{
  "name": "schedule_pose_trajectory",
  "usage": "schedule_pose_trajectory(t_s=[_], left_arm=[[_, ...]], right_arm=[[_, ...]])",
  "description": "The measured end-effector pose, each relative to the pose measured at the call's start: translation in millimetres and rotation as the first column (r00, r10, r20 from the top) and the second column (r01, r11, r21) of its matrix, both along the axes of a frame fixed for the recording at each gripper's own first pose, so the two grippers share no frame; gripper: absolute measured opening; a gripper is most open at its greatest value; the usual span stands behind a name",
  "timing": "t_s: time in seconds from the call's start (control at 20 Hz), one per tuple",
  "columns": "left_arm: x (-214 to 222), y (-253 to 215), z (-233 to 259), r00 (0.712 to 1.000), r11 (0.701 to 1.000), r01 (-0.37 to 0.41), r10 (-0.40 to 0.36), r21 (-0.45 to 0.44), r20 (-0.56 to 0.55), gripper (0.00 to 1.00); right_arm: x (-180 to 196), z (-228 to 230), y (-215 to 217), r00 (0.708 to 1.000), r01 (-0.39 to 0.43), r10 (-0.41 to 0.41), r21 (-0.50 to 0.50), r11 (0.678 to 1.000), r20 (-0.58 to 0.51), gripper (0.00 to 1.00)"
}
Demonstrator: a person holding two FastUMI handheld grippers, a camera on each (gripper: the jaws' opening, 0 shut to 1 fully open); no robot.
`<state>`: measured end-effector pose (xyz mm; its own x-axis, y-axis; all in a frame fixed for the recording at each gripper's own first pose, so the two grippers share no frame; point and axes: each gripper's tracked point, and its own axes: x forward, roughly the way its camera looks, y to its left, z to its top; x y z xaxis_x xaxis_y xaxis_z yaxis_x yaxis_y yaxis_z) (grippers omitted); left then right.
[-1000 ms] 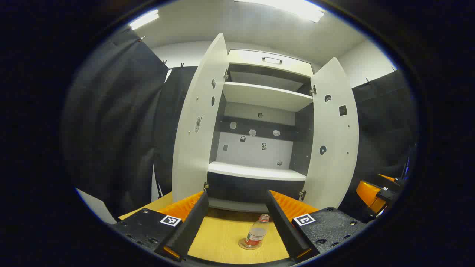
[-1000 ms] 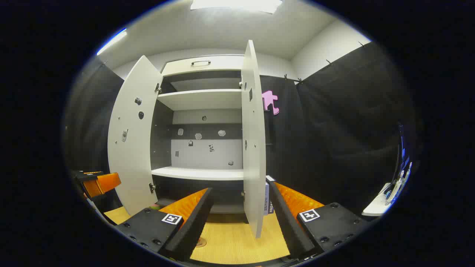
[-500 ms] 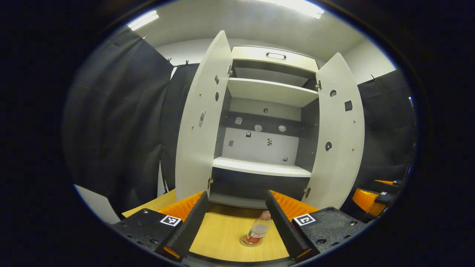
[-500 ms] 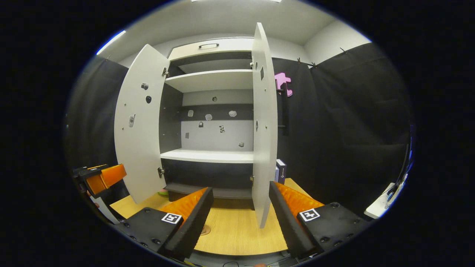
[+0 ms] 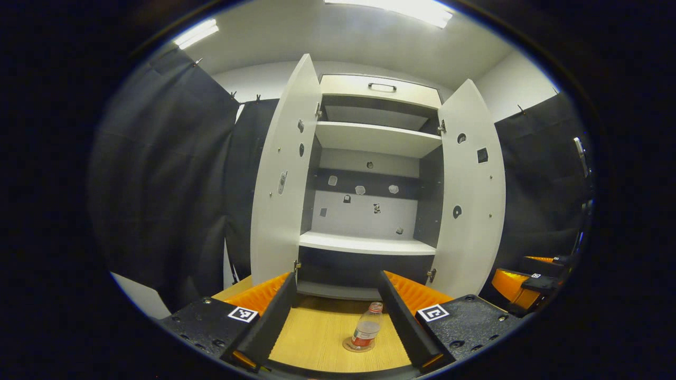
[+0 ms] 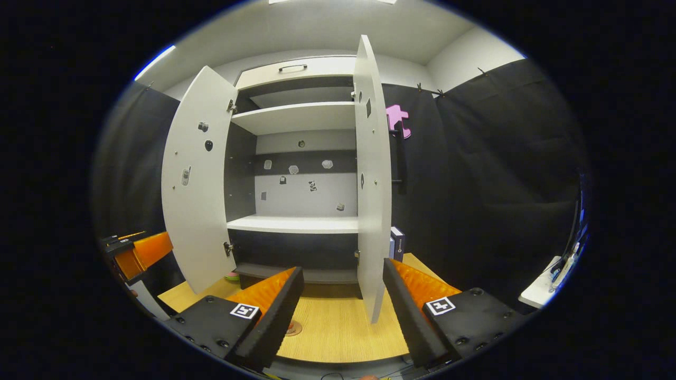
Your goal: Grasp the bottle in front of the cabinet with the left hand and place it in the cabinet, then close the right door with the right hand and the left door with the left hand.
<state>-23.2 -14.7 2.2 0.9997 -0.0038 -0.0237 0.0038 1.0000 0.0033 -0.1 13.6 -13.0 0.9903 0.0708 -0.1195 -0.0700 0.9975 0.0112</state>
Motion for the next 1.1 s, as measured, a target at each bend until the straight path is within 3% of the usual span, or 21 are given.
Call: schedule_pose_trajectory(t_s=[0.5, 1.1], left_arm=[[21.2, -29.2, -24.4, 0.996, 0.996, 0.083, -0.083, -0.016, -0.040, 0.95], [64.2, -61.8, -120.1, 0.974, 0.983, 0.181, -0.181, -0.016, -0.135, 0.95]], right_arm=[[-0.2, 8.9, -13.4, 0.999, 0.029, -0.029, -0.028, 0.999, 0.021, 0.98], [16.2, 4.5, -21.4, 0.998, 0.059, -0.059, -0.044, 0.997, -0.009, 0.99]])
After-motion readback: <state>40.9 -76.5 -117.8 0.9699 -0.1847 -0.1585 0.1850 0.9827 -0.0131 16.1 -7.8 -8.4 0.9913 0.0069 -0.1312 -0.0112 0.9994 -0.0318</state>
